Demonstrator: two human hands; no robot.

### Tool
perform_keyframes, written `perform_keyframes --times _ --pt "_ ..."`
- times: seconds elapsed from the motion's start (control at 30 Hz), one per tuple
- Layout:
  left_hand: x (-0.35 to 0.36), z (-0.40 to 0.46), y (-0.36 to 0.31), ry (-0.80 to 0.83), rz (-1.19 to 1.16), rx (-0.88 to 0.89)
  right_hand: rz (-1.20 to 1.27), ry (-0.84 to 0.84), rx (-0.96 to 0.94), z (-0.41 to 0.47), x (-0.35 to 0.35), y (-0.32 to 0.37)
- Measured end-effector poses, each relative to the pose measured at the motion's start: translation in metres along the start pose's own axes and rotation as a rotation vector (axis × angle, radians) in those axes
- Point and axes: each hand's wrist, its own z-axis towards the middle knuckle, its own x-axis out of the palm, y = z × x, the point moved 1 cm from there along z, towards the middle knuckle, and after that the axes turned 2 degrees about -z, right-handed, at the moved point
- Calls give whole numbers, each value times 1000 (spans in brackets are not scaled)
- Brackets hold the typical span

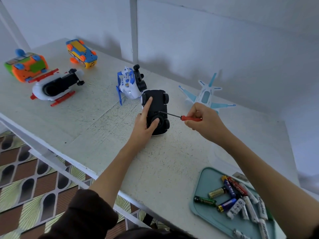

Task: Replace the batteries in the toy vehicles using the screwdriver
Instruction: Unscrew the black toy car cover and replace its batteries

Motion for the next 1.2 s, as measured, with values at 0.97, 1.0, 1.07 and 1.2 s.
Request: perform_keyframes --times 0.97,1.0,1.07,1.2 --pt "1 2 6 -48 106 1 -662 1 -60 14 -5 47" --pt "1 2 5 -49 108 4 -693 22 -93 15 -5 49" --pt "2 1 3 -49 97 6 -597 34 -128 18 -7 49" --pt "1 1 2 -51 100 14 -387 26 -283 18 -13 45"
